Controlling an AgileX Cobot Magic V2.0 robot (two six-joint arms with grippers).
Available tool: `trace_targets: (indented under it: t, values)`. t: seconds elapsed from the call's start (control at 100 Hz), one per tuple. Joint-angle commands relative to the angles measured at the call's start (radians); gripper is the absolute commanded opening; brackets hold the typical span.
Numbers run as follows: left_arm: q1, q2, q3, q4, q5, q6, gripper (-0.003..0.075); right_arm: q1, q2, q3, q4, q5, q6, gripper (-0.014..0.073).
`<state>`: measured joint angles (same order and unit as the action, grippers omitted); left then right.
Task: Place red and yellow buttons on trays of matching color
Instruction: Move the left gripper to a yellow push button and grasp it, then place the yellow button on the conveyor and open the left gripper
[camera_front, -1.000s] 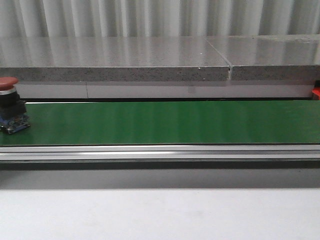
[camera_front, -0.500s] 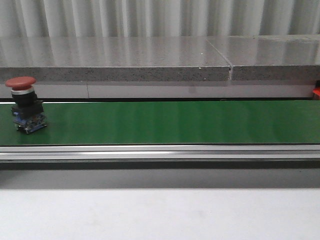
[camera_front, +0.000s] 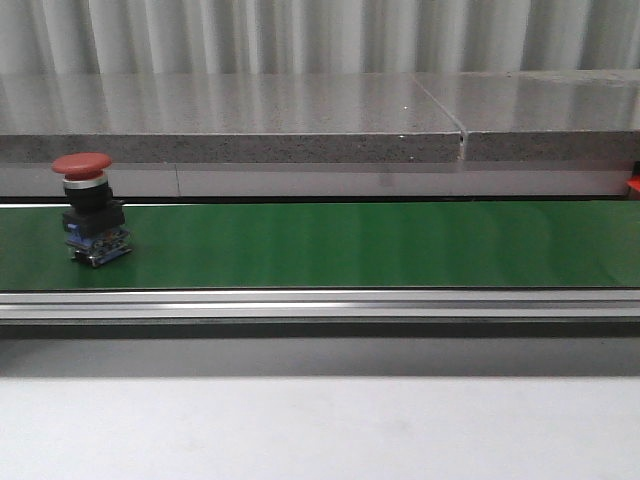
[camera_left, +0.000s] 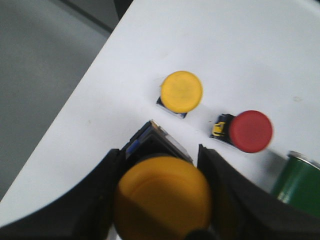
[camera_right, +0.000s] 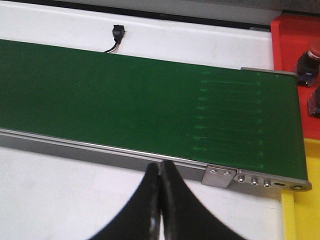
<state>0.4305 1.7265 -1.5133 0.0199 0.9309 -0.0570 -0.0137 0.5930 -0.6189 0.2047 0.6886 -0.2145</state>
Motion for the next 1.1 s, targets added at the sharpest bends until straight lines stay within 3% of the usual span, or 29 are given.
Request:
trace_targets:
  t: [0.0,0.28,0.64,0.84,1.09]
  values:
    - [-0.038,-0.115,-0.028,-0.012,-0.007,-0.005,-0.0021,-0.002,0.0,-0.024,0.003,-0.06,0.001,-0.0069]
    - [-0.168,-0.226,0.011,-0.012,0.041,0.015,-0.0021,-0.002,0.0,-0.024,0.003,-0.06,0.001,-0.0069]
    - [-0.312,-0.246,0.228,-0.027,-0.028,0.015,-0.0021,-0.002,0.0,-0.024,0.003,-0.06,0.001,-0.0069]
    - [-0.338,-0.244,0.312,-0.046,-0.108,0.015,-0.0021,-0.002,0.0,-0.024,0.003,-0.06,0.001,-0.0069]
    - [-0.338,-0.177,0.319,-0.048,-0.091,0.015,-0.002,-0.002,0.0,-0.024,0.003,-0.06,0.001,-0.0069]
